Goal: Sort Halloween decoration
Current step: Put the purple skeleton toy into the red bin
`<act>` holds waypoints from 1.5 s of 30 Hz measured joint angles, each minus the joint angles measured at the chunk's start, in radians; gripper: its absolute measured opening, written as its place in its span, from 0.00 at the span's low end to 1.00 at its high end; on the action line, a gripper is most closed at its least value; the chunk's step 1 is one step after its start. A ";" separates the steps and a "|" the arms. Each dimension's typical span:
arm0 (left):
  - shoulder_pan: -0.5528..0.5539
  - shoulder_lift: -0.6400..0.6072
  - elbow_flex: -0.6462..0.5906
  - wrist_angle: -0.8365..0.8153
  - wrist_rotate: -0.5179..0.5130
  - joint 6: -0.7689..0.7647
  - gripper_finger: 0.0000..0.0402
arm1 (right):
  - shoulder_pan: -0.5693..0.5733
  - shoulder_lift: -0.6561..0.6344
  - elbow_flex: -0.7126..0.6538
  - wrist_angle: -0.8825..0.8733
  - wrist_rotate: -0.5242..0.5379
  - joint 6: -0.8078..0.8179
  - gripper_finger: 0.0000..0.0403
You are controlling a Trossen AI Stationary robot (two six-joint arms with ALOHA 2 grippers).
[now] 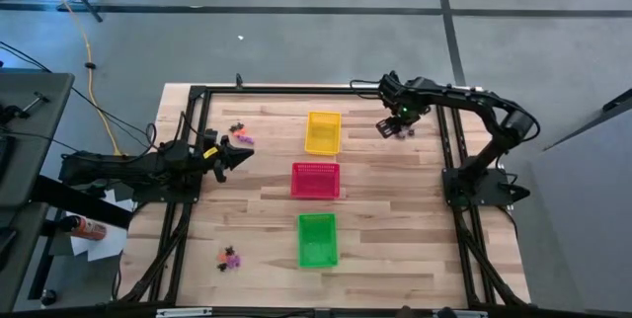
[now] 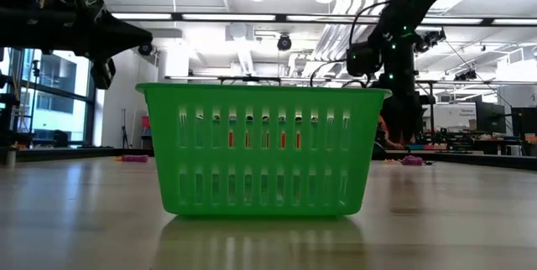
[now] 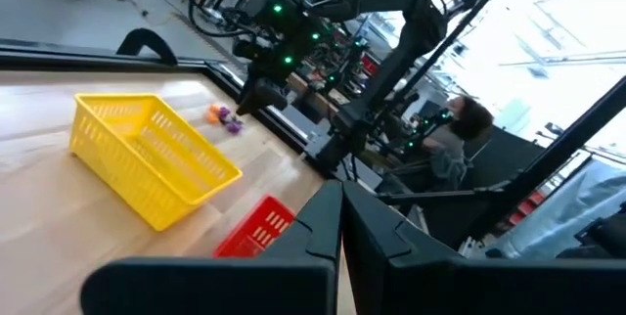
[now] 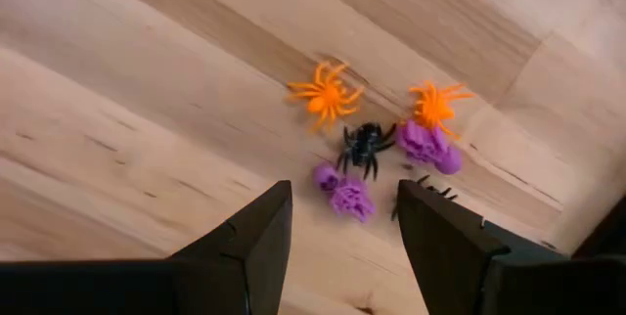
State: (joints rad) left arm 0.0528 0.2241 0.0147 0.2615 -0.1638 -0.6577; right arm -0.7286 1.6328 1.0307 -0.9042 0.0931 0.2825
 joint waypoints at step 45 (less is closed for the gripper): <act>0.000 0.021 0.022 0.091 0.028 -0.060 0.00 | 0.078 -0.161 -0.159 0.052 0.028 -0.123 0.01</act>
State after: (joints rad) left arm 0.0525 0.2449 0.0363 0.3527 -0.1356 -0.7173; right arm -0.6501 1.4714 0.8719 -0.8522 0.1215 0.1592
